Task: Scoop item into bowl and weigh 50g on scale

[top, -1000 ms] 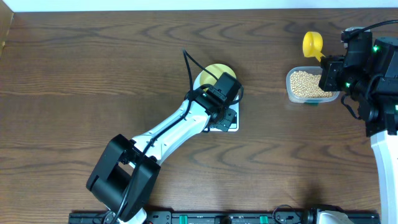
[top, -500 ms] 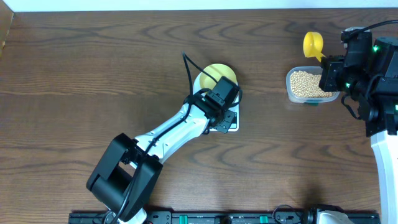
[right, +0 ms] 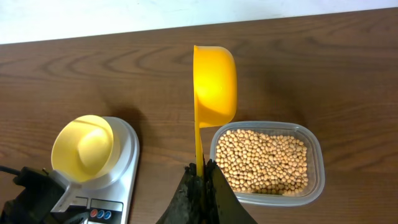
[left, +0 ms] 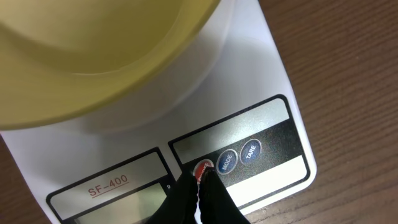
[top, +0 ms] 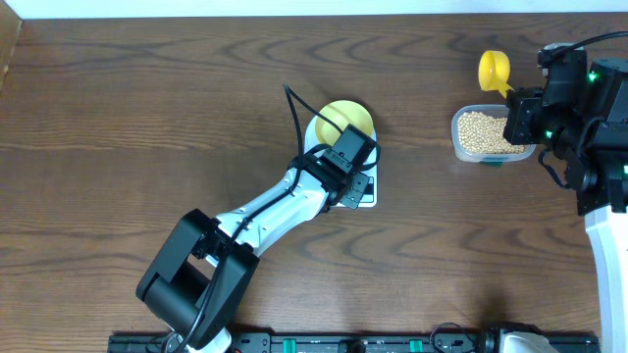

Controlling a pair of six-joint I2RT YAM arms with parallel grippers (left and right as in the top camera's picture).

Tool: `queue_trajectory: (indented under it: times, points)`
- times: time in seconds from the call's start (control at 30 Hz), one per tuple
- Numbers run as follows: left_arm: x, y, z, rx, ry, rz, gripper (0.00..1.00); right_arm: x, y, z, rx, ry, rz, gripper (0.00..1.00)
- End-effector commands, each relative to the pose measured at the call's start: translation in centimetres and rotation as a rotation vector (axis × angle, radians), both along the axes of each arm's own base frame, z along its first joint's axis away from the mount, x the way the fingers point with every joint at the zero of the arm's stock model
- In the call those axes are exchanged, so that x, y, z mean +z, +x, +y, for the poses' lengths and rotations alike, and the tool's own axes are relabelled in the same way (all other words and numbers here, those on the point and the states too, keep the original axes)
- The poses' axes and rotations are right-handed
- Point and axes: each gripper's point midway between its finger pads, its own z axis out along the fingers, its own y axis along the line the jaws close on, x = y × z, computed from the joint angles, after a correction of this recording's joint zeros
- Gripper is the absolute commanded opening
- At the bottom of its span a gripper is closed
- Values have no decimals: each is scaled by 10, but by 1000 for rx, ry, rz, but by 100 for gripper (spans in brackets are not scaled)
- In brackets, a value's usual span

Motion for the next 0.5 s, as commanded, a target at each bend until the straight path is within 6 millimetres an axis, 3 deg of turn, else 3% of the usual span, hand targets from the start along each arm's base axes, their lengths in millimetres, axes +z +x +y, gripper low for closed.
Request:
queue_trajectory:
  times: [0.0,0.27,0.47]
  points:
    - [-6,0,5,32,17,6,7,5,2,-2,1,-14,-12,1]
    - [-23,-3,8,42,41,42,7,4,2,-2,1,-14,-11,1]
    - [-23,0,4,39,25,34,7,4,2,-2,1,-14,-11,1]
